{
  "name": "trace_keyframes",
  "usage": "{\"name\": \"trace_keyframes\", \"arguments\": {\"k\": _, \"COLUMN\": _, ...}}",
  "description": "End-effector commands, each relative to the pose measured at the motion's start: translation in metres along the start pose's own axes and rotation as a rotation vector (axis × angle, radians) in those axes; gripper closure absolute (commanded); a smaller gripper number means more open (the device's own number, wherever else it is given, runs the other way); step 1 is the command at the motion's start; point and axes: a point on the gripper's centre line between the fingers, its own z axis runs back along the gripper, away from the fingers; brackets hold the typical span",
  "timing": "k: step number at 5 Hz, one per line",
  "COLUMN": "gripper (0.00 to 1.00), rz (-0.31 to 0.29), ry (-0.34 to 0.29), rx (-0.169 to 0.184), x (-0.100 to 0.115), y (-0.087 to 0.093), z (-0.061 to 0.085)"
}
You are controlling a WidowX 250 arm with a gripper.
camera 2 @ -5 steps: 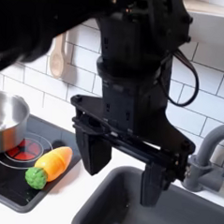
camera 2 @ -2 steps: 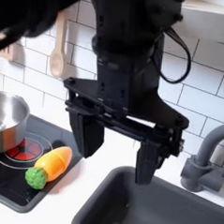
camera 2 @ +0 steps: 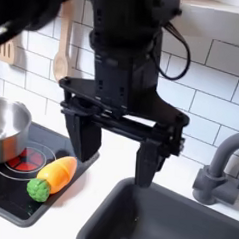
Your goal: Close microwave
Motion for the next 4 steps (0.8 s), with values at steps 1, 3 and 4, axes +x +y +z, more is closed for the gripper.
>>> {"name": "trace_keyframes", "arguments": {"k": 1, "gripper": 0.00, "rz": 0.015, "ry": 0.010, "rx": -0.018, "x": 0.012, "y": 0.003, "z": -0.003}}
{"name": "trace_keyframes", "arguments": {"k": 3, "gripper": 0.00, "rz": 0.021, "ry": 0.012, "rx": -0.026, "x": 0.025, "y": 0.005, "z": -0.006}}
{"name": "trace_keyframes", "arguments": {"k": 4, "gripper": 0.00, "rz": 0.030, "ry": 0.011, "rx": -0.030, "x": 0.032, "y": 0.006, "z": -0.005}}
